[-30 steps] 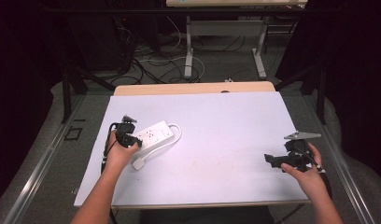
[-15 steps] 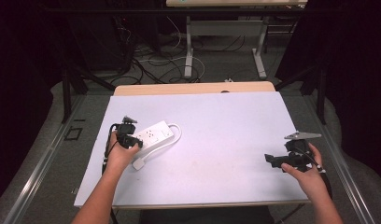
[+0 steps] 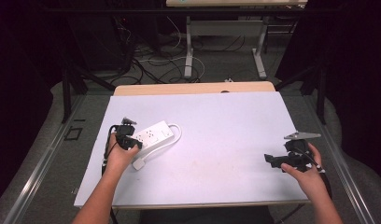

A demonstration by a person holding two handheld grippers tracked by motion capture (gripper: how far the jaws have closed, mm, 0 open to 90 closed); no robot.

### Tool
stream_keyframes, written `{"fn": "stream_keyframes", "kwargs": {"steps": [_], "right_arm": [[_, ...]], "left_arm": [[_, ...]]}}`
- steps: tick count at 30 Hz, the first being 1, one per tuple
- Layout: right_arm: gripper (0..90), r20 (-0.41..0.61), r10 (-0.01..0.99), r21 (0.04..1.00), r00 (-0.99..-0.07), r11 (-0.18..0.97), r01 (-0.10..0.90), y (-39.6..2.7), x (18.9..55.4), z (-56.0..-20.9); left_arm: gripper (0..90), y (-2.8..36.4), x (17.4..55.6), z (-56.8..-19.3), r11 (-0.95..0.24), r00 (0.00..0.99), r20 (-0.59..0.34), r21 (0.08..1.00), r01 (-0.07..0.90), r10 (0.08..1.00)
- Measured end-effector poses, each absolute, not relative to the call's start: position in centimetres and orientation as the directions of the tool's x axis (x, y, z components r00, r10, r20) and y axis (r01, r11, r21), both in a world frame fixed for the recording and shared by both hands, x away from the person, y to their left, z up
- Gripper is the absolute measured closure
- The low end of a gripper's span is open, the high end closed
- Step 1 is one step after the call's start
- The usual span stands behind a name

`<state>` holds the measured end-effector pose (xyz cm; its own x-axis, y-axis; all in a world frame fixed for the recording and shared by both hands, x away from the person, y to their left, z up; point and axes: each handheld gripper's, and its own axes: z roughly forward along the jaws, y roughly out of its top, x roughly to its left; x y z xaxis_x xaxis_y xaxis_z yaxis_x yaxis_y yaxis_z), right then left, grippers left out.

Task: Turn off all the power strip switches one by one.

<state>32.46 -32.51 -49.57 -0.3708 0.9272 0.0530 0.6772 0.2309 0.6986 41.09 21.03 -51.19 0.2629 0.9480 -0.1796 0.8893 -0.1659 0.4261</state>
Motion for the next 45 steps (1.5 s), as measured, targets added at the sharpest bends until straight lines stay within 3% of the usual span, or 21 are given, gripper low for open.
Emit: {"fn": "stream_keyframes", "kwargs": {"steps": [45], "right_arm": [[2.1,0.053,0.927,0.700,-0.372,0.232,0.676,-32.6,32.5,-49.6]], "left_arm": [[90.0,22.7,40.2,-49.7,-0.145,0.248,-0.185,0.441,0.886,0.951]]}}
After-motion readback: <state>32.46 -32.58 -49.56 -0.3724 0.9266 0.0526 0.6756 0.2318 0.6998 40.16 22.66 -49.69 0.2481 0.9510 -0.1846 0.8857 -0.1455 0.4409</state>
